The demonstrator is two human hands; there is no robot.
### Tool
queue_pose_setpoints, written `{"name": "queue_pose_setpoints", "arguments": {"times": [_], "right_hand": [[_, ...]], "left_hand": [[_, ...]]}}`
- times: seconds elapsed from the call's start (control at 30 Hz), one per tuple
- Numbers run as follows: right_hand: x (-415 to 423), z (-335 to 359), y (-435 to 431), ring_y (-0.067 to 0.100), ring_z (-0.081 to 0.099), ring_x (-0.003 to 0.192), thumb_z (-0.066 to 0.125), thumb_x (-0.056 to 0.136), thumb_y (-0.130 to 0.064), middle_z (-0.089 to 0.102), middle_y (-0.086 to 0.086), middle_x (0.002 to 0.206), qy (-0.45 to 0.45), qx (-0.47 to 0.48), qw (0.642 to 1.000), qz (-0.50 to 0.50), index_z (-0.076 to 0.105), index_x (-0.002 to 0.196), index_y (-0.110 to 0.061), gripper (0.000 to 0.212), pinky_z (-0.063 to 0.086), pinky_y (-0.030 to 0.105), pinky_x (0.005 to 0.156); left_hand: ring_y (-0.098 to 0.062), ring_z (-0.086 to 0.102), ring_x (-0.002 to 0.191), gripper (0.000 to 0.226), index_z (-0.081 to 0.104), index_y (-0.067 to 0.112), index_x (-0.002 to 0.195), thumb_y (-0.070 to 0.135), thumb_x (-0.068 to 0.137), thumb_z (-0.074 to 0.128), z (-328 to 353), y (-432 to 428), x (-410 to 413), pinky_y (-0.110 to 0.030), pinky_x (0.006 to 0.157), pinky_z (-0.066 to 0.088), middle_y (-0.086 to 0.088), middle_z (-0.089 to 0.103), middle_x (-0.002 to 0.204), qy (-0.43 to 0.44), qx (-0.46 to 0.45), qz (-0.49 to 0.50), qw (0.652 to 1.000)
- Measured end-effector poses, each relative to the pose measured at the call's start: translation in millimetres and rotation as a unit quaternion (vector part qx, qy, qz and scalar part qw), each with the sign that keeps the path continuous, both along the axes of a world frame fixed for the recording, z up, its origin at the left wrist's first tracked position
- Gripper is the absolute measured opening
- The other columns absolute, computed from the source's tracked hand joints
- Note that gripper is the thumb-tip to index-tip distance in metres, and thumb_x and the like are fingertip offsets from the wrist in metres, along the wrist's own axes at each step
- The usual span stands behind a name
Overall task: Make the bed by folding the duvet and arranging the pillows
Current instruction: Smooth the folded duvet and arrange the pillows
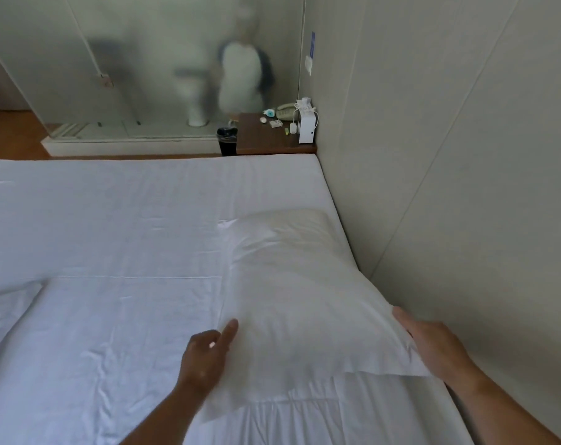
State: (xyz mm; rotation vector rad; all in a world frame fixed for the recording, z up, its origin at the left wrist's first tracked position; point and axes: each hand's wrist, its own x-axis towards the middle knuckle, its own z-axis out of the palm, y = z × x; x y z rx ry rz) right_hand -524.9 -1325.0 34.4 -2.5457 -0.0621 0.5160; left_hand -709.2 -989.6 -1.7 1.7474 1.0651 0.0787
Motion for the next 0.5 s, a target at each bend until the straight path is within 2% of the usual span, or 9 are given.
{"name": "queue_pose_setpoints", "arguments": {"times": [0.07, 0.1, 0.17, 0.2, 0.23, 0.3, 0.37, 0.43, 0.5], "right_hand": [[22.4, 4.5, 15.7, 0.029, 0.066, 0.087, 0.045, 0.081, -0.085, 0.072, 0.008, 0.087, 0.043, -0.001, 0.998, -0.051, 0.072, 0.086, -0.013, 0.077, 0.047, 0.036, 0.076], [30.5, -0.2, 24.3, 0.029, 0.065, 0.099, 0.050, 0.074, -0.088, 0.072, 0.009, 0.102, 0.047, 0.011, 0.996, -0.069, 0.071, 0.102, -0.011, 0.085, 0.048, 0.035, 0.083], [37.3, -10.5, 43.9, 0.029, 0.058, 0.124, 0.068, 0.066, -0.083, 0.060, 0.008, 0.136, 0.069, 0.069, 0.990, -0.102, 0.053, 0.140, -0.014, 0.102, 0.044, 0.036, 0.098], [36.9, -13.4, 51.7, 0.028, 0.057, 0.125, 0.076, 0.062, -0.077, 0.058, 0.007, 0.140, 0.087, 0.106, 0.984, -0.111, 0.047, 0.146, -0.016, 0.108, 0.044, 0.036, 0.101], [35.4, -18.4, 55.2, 0.026, 0.062, 0.118, 0.083, 0.059, -0.070, 0.063, 0.005, 0.133, 0.107, 0.138, 0.978, -0.116, 0.051, 0.142, -0.017, 0.105, 0.049, 0.035, 0.097], [32.7, -26.6, 57.2, 0.022, 0.072, 0.096, 0.093, 0.059, -0.048, 0.075, 0.003, 0.109, 0.139, 0.194, 0.964, -0.118, 0.067, 0.124, -0.016, 0.078, 0.056, 0.033, 0.083], [30.7, -19.4, 62.8, 0.021, 0.075, 0.085, 0.092, 0.068, -0.018, 0.078, 0.005, 0.095, 0.139, 0.246, 0.952, -0.114, 0.072, 0.116, -0.013, 0.052, 0.058, 0.031, 0.074], [33.4, 2.7, 73.3, 0.015, 0.074, 0.075, 0.083, 0.073, 0.002, 0.078, 0.005, 0.090, 0.106, 0.304, 0.940, -0.112, 0.073, 0.115, -0.011, 0.045, 0.058, 0.027, 0.066], [33.0, 35.4, 83.4, 0.004, 0.071, 0.066, 0.079, 0.075, 0.007, 0.076, 0.000, 0.088, 0.065, 0.342, 0.931, -0.105, 0.073, 0.113, -0.012, 0.043, 0.055, 0.019, 0.057]], "left_hand": [[-0.025, 0.065, 0.086, 0.079, 0.059, 0.014, 0.101, 0.084, 0.063, 0.065, 6.9, 11.4, 29.5, -0.037, 0.076, 0.055, -0.011, 0.067, 0.100, 0.049, -0.053, 0.011, 0.997], [-0.030, 0.065, 0.095, 0.093, 0.052, 0.018, 0.117, 0.086, 0.056, 0.066, 5.7, 14.5, 41.9, -0.042, 0.085, 0.056, -0.011, 0.065, 0.113, 0.062, -0.078, 0.008, 0.995], [-0.036, 0.061, 0.113, 0.125, 0.030, 0.026, 0.147, 0.088, 0.045, 0.068, -0.9, 14.0, 58.4, -0.049, 0.098, 0.052, -0.012, 0.057, 0.134, 0.087, -0.100, -0.005, 0.991], [-0.036, 0.059, 0.117, 0.132, 0.023, 0.027, 0.153, 0.087, 0.045, 0.071, -6.6, 12.2, 63.1, -0.049, 0.101, 0.050, -0.012, 0.055, 0.139, 0.088, -0.104, -0.010, 0.991], [-0.036, 0.060, 0.116, 0.132, 0.023, 0.025, 0.154, 0.083, 0.048, 0.076, -12.1, 10.1, 64.4, -0.048, 0.100, 0.050, -0.011, 0.055, 0.138, 0.085, -0.111, -0.005, 0.990], [-0.033, 0.063, 0.109, 0.113, 0.036, 0.020, 0.146, 0.066, 0.055, 0.085, -20.3, 5.5, 63.7, -0.048, 0.097, 0.053, -0.007, 0.061, 0.128, 0.052, -0.136, 0.005, 0.989], [-0.033, 0.070, 0.101, 0.085, 0.051, 0.017, 0.136, 0.041, 0.065, 0.091, -19.8, 0.0, 65.5, -0.053, 0.091, 0.057, -0.006, 0.070, 0.116, -0.013, -0.191, 0.008, 0.982], [-0.032, 0.074, 0.096, 0.057, 0.059, 0.018, 0.130, 0.015, 0.078, 0.084, -4.3, -5.7, 74.2, -0.056, 0.088, 0.058, -0.008, 0.076, 0.107, -0.086, -0.222, -0.007, 0.971], [-0.028, 0.074, 0.098, 0.052, 0.060, 0.022, 0.130, 0.006, 0.084, 0.077, 23.9, -11.8, 81.1, -0.055, 0.092, 0.057, -0.004, 0.077, 0.107, -0.146, -0.197, -0.039, 0.969]]}}
